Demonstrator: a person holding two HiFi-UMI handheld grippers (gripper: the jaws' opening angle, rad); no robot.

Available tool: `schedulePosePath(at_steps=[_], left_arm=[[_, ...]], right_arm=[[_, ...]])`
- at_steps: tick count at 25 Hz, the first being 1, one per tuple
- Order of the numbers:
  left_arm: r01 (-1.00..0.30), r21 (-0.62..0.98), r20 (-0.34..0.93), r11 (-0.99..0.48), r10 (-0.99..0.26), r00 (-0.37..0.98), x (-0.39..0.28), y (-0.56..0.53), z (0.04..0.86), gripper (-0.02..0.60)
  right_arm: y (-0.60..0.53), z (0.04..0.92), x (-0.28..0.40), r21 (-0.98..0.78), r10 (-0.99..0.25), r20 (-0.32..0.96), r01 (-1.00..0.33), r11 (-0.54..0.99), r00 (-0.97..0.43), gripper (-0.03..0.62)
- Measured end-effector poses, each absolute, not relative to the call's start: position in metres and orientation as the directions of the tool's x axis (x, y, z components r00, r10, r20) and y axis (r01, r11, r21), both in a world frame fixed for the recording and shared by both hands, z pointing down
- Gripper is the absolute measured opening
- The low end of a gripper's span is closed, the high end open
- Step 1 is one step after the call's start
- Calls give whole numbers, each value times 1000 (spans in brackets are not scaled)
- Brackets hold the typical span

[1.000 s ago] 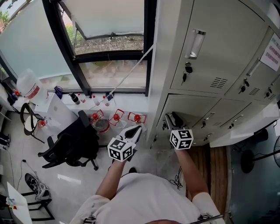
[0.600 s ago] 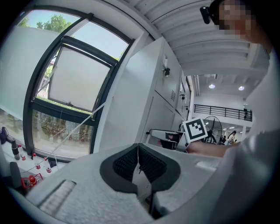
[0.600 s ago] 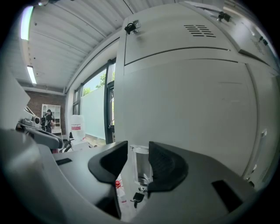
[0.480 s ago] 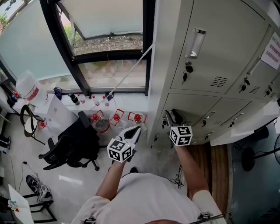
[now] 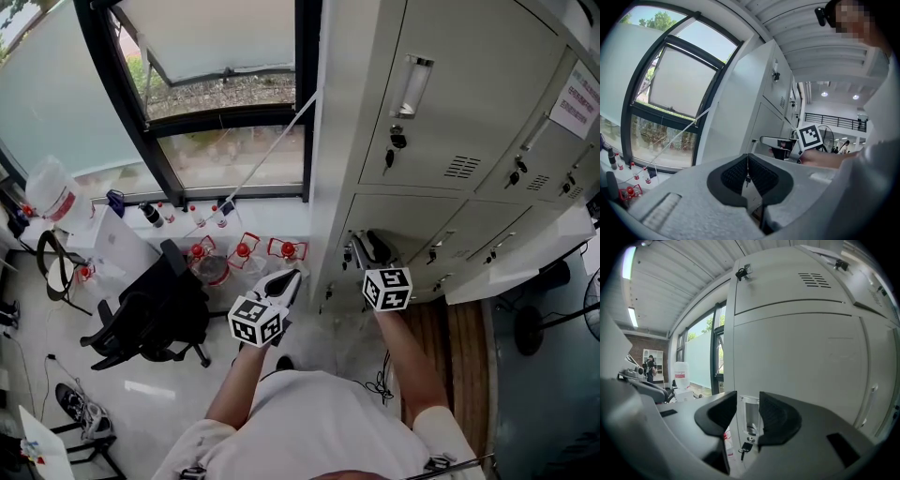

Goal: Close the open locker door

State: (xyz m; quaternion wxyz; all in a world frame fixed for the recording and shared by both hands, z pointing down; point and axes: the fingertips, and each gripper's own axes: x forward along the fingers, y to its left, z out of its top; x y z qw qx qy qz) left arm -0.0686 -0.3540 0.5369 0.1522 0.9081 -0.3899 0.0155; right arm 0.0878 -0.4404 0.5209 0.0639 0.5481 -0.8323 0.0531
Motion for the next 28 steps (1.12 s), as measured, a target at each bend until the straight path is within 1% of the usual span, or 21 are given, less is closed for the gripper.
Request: schedulePosePath(at_steps=[14, 23, 28], left_arm=[[-623, 269, 135, -734, -612, 779, -18, -337, 532, 15], [-557, 272, 126, -784, -545, 829, 14, -319, 525, 15], [-545, 275, 128, -792, -532, 837, 19, -313, 525, 15]], right_arm=[[-372, 517, 130, -11, -924, 183, -941, 339, -335, 129], [-321, 516, 162, -14, -946, 172, -961, 277, -276, 73], [-303, 518, 172, -28, -952, 170, -967, 253, -254, 57]])
